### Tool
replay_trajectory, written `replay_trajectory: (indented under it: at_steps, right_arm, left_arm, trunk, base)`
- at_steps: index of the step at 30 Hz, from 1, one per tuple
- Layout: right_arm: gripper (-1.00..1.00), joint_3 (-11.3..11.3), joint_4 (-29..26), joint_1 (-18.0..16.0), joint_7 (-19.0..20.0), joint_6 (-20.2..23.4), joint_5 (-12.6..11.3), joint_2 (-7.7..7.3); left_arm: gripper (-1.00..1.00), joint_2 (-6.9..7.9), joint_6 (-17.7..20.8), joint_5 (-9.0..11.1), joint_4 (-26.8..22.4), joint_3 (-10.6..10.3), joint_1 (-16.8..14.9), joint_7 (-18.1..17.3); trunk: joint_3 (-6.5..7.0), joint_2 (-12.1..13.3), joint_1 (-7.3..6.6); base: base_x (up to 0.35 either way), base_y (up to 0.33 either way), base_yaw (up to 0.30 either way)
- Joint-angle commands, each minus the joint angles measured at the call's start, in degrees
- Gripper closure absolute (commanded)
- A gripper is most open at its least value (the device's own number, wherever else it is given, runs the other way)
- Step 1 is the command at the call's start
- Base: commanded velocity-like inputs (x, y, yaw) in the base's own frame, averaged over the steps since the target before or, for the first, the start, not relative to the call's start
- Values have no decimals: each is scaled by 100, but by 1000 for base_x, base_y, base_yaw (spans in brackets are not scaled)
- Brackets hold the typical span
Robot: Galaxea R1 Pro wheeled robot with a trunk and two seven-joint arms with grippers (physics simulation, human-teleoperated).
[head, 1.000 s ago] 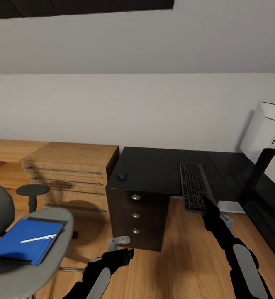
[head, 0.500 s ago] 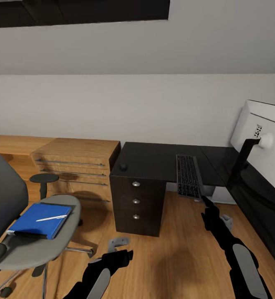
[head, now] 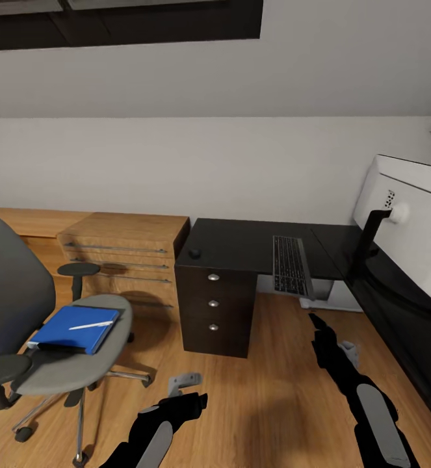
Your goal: In the bedroom, organize the workspace by keeping the computer under the desk, ensuring the monitor is on the desk, placing the keyboard on the desk next to the monitor, placing the mouse on the desk next to the keyboard, moving the folder from the swivel chair onto the desk next to the mouse, stacking the notebook on top of the folder with the pen on top of the notebook, and positioning the swivel chair next to the desk.
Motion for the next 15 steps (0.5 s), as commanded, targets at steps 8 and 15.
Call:
replay_trajectory:
  at_steps: [8, 15]
  right_arm:
    - [-100, 220, 293, -12, -419, 5, 1034, 54]
    - [-100, 1535, 1222, -13, -634, -406, 2283, 96]
  left_arm:
    - [-100, 9, -1, 45, -1, 12, -4, 53]
    - [-100, 28, -8, 40, 147, 52, -4, 45]
  trunk:
    - [66, 157, -89]
    - [192, 438, -243]
  base:
    - [-16, 0, 0]
    - [0, 0, 0]
